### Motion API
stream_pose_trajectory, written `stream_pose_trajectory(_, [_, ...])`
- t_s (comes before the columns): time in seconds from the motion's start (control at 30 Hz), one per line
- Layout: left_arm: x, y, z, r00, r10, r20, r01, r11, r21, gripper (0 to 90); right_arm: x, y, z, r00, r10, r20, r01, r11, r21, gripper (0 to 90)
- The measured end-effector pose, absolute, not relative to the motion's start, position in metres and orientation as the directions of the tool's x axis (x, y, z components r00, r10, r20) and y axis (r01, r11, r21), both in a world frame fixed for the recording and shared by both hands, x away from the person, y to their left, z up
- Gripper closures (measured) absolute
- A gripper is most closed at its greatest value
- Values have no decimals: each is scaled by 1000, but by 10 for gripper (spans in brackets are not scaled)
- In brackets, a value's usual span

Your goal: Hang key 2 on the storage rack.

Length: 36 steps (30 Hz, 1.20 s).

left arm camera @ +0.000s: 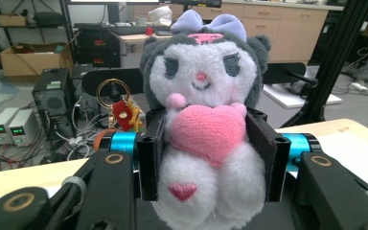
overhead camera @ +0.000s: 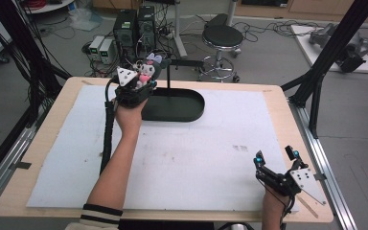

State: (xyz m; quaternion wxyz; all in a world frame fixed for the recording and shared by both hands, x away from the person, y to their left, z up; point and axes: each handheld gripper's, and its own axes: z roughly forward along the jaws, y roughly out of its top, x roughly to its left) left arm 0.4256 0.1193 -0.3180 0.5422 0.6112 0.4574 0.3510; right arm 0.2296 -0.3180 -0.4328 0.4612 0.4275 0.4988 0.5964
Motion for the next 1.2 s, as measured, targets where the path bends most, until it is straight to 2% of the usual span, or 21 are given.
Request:
stream_pose_trajectory(0.87, [440, 123, -325, 317, 938, -140, 157, 94, 983, 547, 229, -316, -434, -208, 976, 59, -112, -84, 990, 15])
stream_pose_trajectory(1.1, [448, 116, -313, 317, 944, -94, 147, 49, 988, 546, 230, -316, -434, -209, 976, 53, -116, -79, 990, 15])
stream_pose_trajectory(1.2, [452, 115, -315, 304, 947, -104, 152, 59, 987, 546, 230, -318, -434, -205, 977, 55, -118, -81, 990, 15])
